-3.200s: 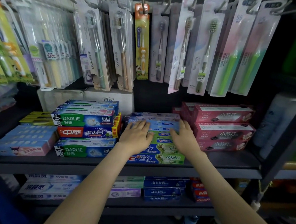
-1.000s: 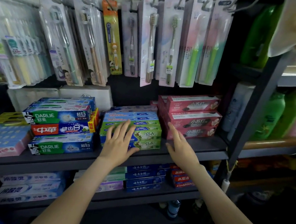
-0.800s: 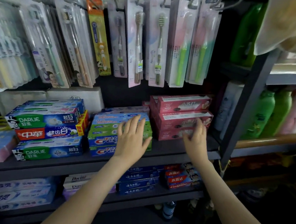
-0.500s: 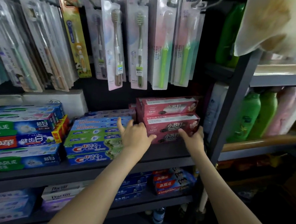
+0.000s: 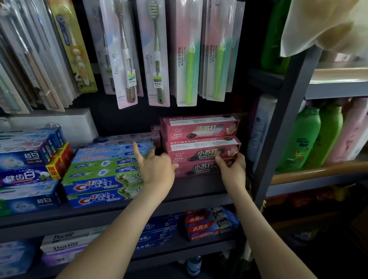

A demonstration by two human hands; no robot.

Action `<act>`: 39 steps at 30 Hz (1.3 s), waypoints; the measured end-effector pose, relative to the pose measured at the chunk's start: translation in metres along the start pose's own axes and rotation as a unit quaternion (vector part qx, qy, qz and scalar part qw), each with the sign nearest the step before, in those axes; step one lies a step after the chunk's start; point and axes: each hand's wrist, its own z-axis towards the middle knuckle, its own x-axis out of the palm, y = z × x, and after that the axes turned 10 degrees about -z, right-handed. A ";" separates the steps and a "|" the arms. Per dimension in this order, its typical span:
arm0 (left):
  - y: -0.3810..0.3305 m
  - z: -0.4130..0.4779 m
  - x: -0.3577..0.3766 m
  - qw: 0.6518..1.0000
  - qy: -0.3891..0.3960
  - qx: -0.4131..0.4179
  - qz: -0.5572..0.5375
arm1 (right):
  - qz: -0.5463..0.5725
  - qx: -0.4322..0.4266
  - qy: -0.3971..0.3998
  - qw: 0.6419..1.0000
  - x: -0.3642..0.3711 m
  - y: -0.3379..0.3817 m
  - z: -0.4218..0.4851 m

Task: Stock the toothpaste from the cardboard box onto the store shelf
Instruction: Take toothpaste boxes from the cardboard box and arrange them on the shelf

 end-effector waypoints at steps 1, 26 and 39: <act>0.000 -0.001 -0.001 1.000 -0.001 -0.003 -0.007 | -0.007 -0.001 0.003 1.000 0.000 -0.001 0.001; 0.001 0.029 -0.004 0.952 0.015 0.020 -0.307 | -0.160 -0.105 0.036 0.981 -0.015 0.044 0.023; 0.023 -0.072 -0.010 0.964 -0.086 0.189 -0.164 | -0.280 -0.333 -0.009 0.900 0.007 0.022 -0.101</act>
